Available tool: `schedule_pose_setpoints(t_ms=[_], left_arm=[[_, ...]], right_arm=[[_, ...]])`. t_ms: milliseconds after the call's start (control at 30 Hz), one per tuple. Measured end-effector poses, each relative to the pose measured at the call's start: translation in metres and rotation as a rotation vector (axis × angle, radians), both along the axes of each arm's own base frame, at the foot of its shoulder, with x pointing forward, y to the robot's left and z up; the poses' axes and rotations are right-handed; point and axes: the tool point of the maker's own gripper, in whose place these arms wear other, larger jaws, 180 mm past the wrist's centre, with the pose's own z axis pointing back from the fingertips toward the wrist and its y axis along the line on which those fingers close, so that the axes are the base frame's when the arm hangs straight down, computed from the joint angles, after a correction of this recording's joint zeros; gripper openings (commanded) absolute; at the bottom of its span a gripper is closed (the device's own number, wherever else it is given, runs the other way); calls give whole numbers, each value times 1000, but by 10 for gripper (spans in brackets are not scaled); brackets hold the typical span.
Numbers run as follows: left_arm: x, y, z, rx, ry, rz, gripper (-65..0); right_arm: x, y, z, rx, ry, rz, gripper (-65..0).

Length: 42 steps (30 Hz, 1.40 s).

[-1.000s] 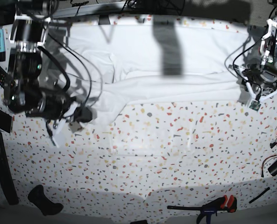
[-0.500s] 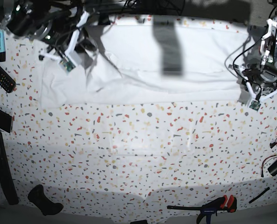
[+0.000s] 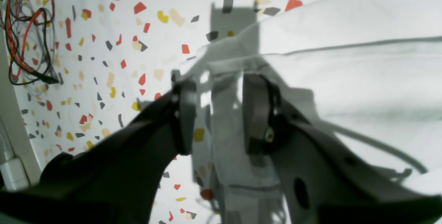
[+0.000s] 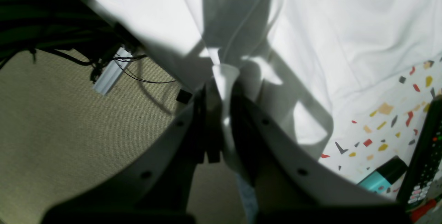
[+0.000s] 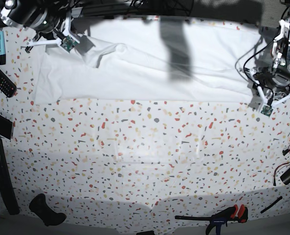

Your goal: Fold the T-shirt properly

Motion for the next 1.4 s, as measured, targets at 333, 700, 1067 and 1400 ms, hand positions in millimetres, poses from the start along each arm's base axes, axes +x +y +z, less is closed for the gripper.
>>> schedule_pose_setpoints(t_ms=[333, 700, 1067, 1400], left_arm=[[0, -8, 0, -4, 6, -66, -650], [-3, -22, -3, -113, 24, -53, -415], [4, -27, 3, -140, -22, -68, -505], [6, -26, 4, -132, -37, -73, -650]], right_arm=[[0, 0, 0, 1, 0, 0, -650], [0, 1, 0, 4, -3, 1, -650], [0, 1, 0, 4, -3, 1, -650], [0, 1, 0, 4, -3, 1, -650]])
